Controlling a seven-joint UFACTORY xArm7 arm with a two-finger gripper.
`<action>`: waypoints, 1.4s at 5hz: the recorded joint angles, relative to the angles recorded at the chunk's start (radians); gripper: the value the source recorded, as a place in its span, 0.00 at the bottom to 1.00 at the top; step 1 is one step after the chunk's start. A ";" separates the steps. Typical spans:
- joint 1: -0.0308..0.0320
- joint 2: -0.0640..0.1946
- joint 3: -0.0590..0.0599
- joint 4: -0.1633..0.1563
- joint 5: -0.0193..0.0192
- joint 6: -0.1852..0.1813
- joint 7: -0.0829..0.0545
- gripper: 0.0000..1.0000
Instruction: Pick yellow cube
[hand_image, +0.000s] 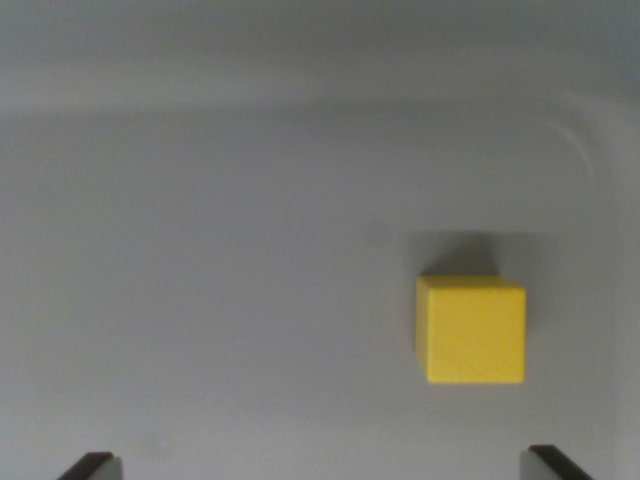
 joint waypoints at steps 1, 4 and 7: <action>-0.0084 0.033 -0.005 -0.016 0.0076 -0.047 -0.022 0.00; -0.0165 0.065 -0.009 -0.031 0.0150 -0.093 -0.043 0.00; -0.0324 0.127 -0.017 -0.061 0.0295 -0.183 -0.084 0.00</action>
